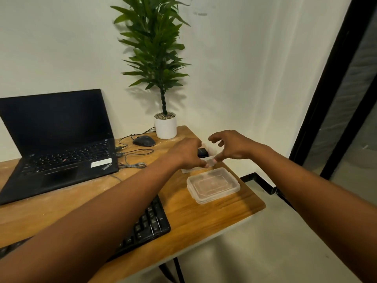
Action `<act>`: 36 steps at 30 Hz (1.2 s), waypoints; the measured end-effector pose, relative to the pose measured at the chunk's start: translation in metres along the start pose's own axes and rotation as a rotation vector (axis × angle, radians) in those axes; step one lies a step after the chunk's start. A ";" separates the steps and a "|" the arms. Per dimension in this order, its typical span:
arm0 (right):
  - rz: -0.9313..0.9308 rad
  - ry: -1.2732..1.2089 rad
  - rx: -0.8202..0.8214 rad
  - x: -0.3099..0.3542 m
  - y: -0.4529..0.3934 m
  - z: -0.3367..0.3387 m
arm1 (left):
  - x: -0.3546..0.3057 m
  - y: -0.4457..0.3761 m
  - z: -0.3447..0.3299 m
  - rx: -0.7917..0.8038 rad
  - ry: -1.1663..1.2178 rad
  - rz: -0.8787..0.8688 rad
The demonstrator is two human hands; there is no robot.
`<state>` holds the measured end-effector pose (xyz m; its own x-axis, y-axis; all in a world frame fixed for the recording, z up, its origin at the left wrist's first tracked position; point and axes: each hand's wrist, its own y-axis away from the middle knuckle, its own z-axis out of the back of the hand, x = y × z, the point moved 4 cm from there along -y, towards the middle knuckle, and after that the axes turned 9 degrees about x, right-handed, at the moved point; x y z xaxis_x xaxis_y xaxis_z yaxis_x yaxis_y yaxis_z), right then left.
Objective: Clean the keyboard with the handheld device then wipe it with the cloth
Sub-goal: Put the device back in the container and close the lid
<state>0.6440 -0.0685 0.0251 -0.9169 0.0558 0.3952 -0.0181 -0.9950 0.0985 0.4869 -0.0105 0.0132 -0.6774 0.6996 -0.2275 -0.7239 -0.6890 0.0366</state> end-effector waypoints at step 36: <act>-0.086 -0.005 0.371 -0.037 0.015 -0.061 | -0.003 0.041 -0.057 0.294 0.061 0.069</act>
<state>0.6536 -0.0903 -0.0435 -0.9165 0.1386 0.3754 0.0520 -0.8889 0.4552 0.4667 -0.0515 -0.0400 -0.7237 0.6342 -0.2720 -0.6892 -0.6442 0.3317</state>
